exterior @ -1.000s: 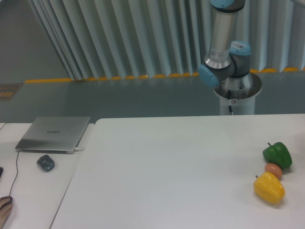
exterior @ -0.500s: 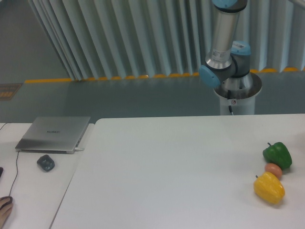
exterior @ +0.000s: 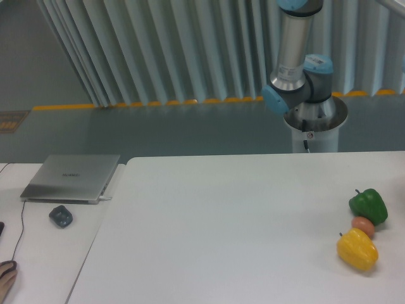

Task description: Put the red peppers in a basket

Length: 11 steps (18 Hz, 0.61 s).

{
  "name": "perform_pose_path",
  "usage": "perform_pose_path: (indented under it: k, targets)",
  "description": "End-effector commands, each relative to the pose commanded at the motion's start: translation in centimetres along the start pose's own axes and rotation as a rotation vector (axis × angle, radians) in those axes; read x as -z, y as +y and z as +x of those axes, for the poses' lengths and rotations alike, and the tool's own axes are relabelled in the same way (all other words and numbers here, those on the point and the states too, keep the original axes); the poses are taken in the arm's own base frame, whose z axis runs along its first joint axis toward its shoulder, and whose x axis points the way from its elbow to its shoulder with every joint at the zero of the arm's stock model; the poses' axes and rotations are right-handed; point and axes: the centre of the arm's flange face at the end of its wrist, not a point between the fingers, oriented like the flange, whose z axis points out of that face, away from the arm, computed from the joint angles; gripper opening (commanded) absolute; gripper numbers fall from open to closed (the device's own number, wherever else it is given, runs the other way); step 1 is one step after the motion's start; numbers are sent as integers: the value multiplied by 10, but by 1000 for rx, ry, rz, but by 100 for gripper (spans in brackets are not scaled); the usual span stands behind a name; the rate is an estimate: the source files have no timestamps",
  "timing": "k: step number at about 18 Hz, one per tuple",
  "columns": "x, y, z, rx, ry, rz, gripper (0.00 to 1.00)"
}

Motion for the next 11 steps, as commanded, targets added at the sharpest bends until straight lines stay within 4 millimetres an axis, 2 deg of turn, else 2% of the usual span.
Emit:
perform_pose_path:
  k: [4,5,6,8,11]
  targets:
    - [24,-58,-6,-90,-43,11,100]
    - [26,-69,-8,-109,-46,11,100]
    - [26,-89,-10,-142,-41,14,100]
    - [36,-104,-4,-164,-30,19,100]
    - [36,-119,-5,-185,-24,17,100]
